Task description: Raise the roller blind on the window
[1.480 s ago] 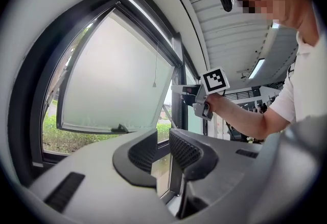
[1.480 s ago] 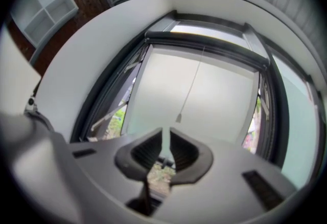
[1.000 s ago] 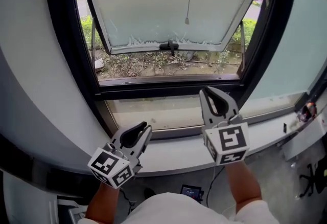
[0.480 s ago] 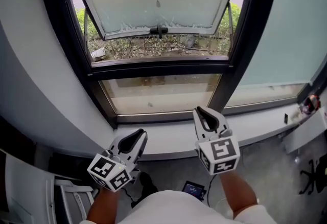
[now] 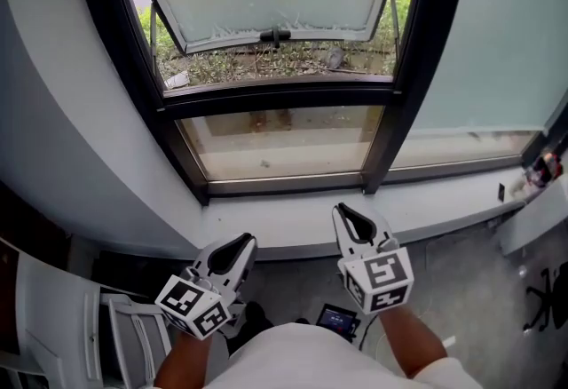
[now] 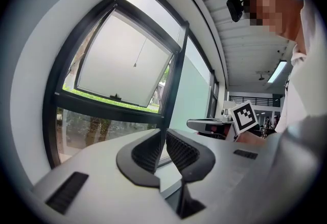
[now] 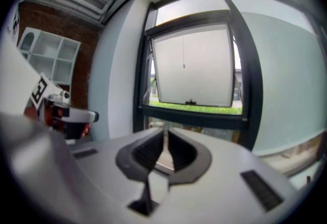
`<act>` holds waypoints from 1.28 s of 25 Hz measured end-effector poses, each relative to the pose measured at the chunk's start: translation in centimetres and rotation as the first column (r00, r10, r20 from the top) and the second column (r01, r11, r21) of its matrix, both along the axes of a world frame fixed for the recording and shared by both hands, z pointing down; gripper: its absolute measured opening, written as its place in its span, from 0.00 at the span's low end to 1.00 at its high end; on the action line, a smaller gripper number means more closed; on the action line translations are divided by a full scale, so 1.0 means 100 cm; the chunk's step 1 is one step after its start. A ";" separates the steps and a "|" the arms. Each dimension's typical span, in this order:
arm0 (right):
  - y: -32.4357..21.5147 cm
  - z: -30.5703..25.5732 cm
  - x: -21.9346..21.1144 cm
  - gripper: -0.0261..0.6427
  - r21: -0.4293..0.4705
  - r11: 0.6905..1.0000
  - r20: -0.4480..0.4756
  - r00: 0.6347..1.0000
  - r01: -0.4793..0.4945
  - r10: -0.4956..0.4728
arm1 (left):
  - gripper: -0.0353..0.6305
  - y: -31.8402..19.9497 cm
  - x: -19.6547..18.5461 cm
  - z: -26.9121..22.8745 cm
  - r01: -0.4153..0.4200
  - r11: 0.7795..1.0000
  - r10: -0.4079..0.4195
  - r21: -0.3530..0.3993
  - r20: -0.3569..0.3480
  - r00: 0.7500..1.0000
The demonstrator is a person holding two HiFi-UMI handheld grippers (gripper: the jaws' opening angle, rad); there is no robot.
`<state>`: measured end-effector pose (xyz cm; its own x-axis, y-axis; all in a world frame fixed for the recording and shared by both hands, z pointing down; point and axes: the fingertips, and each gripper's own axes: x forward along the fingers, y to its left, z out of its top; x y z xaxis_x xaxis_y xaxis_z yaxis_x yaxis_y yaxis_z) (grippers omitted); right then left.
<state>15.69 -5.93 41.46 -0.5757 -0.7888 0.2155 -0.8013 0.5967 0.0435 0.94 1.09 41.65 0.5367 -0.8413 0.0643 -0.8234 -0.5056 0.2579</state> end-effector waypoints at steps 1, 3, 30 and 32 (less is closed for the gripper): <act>0.007 0.003 -0.003 0.10 -0.007 1.000 0.000 1.000 0.001 -0.001 | 0.14 0.005 -0.002 0.002 -0.003 1.000 0.003 -0.003 -0.002 1.000; 0.021 0.008 -0.009 0.10 -0.018 1.000 0.002 1.000 0.008 -0.008 | 0.14 0.013 -0.007 0.008 -0.007 1.000 0.007 -0.017 -0.008 1.000; 0.102 0.057 -0.075 0.07 -0.150 0.985 -0.026 0.997 -0.080 0.077 | 0.13 0.084 -0.069 0.044 -0.089 0.990 0.086 -0.105 -0.028 0.996; 0.104 0.058 -0.074 0.07 -0.151 0.985 -0.034 0.997 -0.079 0.075 | 0.13 0.085 -0.065 0.044 -0.094 0.990 0.091 -0.104 -0.034 0.995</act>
<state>8.31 4.45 47.22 -0.5067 -0.7873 0.3513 -0.8448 0.5348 -0.0200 -5.58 9.60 46.06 0.6151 -0.7770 0.1338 -0.7656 -0.5481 0.3368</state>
